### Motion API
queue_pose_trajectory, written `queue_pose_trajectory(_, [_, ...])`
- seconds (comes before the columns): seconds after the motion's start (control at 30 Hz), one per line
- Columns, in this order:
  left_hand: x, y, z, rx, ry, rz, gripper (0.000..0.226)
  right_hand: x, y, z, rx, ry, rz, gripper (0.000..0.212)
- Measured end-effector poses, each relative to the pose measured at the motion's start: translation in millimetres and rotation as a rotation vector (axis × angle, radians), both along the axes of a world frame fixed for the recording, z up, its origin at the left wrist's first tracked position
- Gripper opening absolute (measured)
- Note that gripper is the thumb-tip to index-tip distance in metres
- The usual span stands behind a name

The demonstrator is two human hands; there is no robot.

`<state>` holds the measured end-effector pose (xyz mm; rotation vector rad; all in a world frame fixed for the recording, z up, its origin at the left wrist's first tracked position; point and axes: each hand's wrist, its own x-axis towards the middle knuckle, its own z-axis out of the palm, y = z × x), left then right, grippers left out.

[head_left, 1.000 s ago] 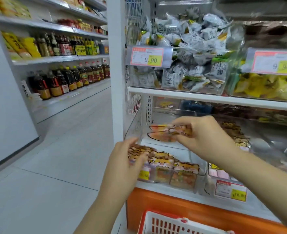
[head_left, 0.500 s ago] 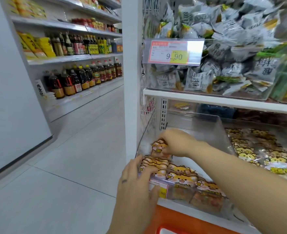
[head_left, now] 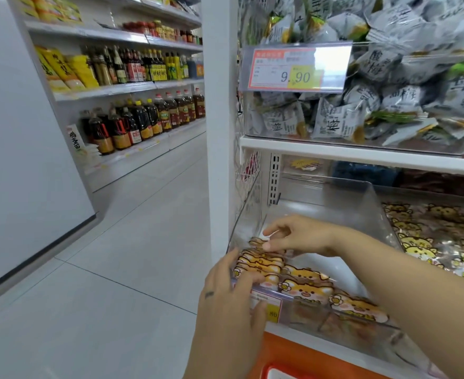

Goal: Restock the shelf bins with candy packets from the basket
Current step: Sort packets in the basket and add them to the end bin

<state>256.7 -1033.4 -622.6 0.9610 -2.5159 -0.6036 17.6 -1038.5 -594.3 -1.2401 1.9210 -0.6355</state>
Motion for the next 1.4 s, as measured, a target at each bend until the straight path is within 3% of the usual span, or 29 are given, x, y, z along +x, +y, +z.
queue_pose_trajectory(0.1, [-0.3,0.4,0.0,0.001,0.002,0.005,0.031,2.0,6.2,0.5,0.084,-0.037,-0.015,0.043])
queue_pose_trajectory(0.27, [-1.8,1.2,1.5,0.014,-0.008,0.013,0.031,-2.5,3.1,-8.9,0.052,-0.13,-0.151,0.028])
queue_pose_trajectory(0.37, [-1.3,1.1,1.8,0.027,-0.017,0.013,0.031,-7.1,-0.1,-16.0,0.061,-0.048,-0.122,0.043])
queue_pose_trajectory(0.5, [-1.2,0.5,0.7,0.019,-0.001,0.007,0.031,-13.1,4.6,-15.4,0.152,0.24,0.11,0.064])
queue_pose_trajectory(0.67, [-1.7,0.0,1.6,0.022,-0.029,0.014,0.033,-8.6,5.2,-20.9,0.141,0.442,0.247,0.064])
queue_pose_trajectory(0.93, [-4.3,1.2,-0.2,0.012,-0.021,0.025,0.031,-17.1,9.1,-28.0,0.164,0.383,0.214,0.061])
queue_pose_trajectory(1.07, [-5.6,1.8,-1.6,0.001,-0.001,0.024,0.033,-12.4,6.2,-29.7,0.19,0.517,0.266,0.07])
queue_pose_trajectory(1.2, [-6.8,0.7,1.2,-0.002,-0.047,0.04,0.035,-10.4,-5.0,-35.9,0.151,0.623,0.332,0.056])
queue_pose_trajectory(1.3, [-6.5,0.4,1.3,-0.004,-0.046,0.025,0.034,-10.1,-6.6,-32.6,0.182,0.629,0.336,0.065])
queue_pose_trajectory(1.4, [-5.7,0.7,2.6,-0.025,-0.069,0.037,0.033,-12.5,-6.0,-29.5,0.223,0.516,0.304,0.074])
